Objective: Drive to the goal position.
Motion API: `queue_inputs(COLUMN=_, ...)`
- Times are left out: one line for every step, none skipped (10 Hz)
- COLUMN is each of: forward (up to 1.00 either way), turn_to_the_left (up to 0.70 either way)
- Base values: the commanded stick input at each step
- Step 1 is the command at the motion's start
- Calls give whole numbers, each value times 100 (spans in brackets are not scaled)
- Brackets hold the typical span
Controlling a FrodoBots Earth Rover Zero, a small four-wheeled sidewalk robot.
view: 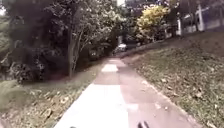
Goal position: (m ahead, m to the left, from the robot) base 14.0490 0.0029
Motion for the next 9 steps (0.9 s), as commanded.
queue_inputs(forward=70, turn_to_the_left=0)
queue_inputs(forward=70, turn_to_the_left=0)
queue_inputs(forward=70, turn_to_the_left=0)
queue_inputs(forward=70, turn_to_the_left=0)
queue_inputs(forward=70, turn_to_the_left=0)
queue_inputs(forward=70, turn_to_the_left=0)
queue_inputs(forward=70, turn_to_the_left=0)
queue_inputs(forward=70, turn_to_the_left=-7)
queue_inputs(forward=70, turn_to_the_left=-20)
